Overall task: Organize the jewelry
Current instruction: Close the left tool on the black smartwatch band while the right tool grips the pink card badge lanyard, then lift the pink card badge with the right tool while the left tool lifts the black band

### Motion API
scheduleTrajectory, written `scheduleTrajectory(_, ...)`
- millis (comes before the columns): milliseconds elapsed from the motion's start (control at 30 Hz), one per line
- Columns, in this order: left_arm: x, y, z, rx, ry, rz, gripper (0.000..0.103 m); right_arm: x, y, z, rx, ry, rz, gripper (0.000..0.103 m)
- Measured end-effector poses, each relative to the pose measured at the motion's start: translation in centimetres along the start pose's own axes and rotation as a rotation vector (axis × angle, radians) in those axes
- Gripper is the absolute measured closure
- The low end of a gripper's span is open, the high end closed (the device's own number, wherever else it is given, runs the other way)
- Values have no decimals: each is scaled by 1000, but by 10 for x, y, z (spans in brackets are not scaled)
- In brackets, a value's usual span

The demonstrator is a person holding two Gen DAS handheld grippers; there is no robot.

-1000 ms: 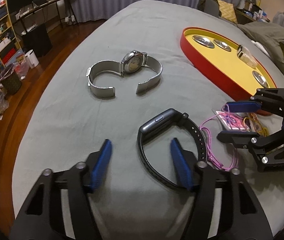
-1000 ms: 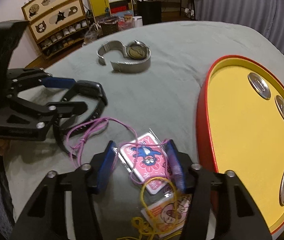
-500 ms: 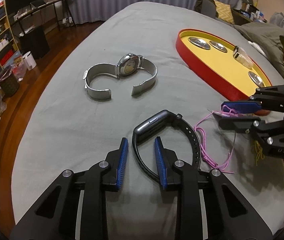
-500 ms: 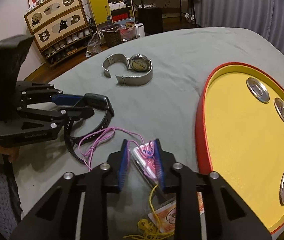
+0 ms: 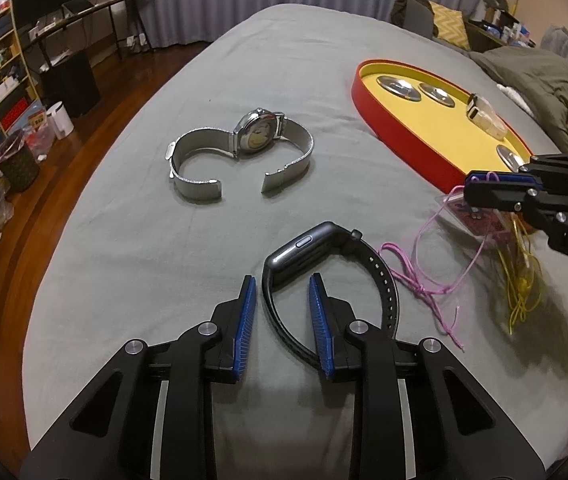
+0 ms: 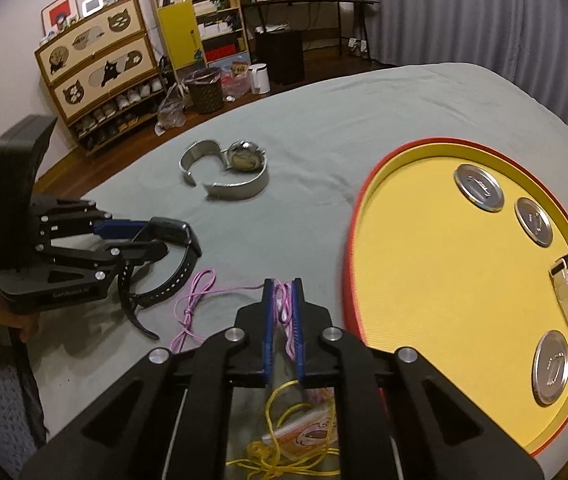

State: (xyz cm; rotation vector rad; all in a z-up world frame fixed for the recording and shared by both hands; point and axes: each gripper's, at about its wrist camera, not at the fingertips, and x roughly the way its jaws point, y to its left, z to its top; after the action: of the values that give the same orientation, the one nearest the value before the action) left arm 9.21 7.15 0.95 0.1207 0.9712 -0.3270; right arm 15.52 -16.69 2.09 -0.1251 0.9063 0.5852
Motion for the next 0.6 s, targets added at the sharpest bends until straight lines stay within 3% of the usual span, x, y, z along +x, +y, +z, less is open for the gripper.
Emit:
scheduleTrajectory(167,-2,0,0,-3,-4,-12,92,-4,-6,0,33,-21,7,97)
scheduleTrajectory(600,-14,-2,3,-4,-27,-16,93,-20,-3,8,45,-80,13,98)
